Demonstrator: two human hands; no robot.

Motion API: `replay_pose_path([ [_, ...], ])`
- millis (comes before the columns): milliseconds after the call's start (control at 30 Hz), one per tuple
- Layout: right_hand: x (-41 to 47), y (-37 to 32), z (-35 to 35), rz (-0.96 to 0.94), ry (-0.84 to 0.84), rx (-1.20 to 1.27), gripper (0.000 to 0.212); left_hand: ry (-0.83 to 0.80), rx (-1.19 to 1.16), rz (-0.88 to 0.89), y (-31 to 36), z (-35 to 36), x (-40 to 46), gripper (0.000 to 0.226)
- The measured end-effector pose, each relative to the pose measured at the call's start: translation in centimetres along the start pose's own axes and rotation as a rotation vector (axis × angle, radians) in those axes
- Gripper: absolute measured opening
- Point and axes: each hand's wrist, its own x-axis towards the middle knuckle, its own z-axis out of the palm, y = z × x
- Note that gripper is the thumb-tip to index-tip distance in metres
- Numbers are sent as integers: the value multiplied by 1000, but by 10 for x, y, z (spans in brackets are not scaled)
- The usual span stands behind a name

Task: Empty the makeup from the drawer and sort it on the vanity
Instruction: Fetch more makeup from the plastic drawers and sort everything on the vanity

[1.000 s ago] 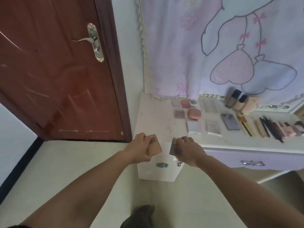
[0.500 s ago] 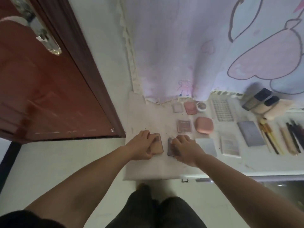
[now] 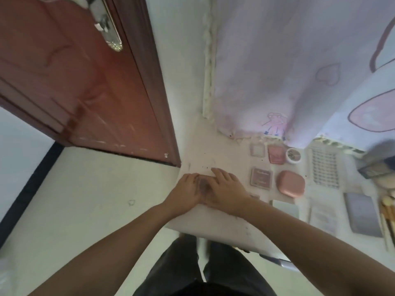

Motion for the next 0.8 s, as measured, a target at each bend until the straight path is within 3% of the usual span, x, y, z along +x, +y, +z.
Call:
replay_pose_path([
  [100,8,-8,8,-24,-30,-58,72,-24,-196,-251,5,-5,-4,46],
  [233,4,-3,3,-5,-4,63,71,-59,-528,-383,11,-16,-4,29],
  [367,-5,1,-32,59,90,392,71,-142,-950,-445,20,-38,6,39],
  [500,-9,17,-82,106,44,681,41,-365,-1128,-459,37,-41,20,50],
  [600,-9,36,-109,213,-52,1024,21,-351,-1231,-470,45,-38,27,44],
  [733,-10,60,-122,343,4,1582,27,-308,-1321,-435,45,-33,34,39],
  [800,-10,66,-117,337,31,1694,22,-295,-1375,-391,46,-35,38,35],
])
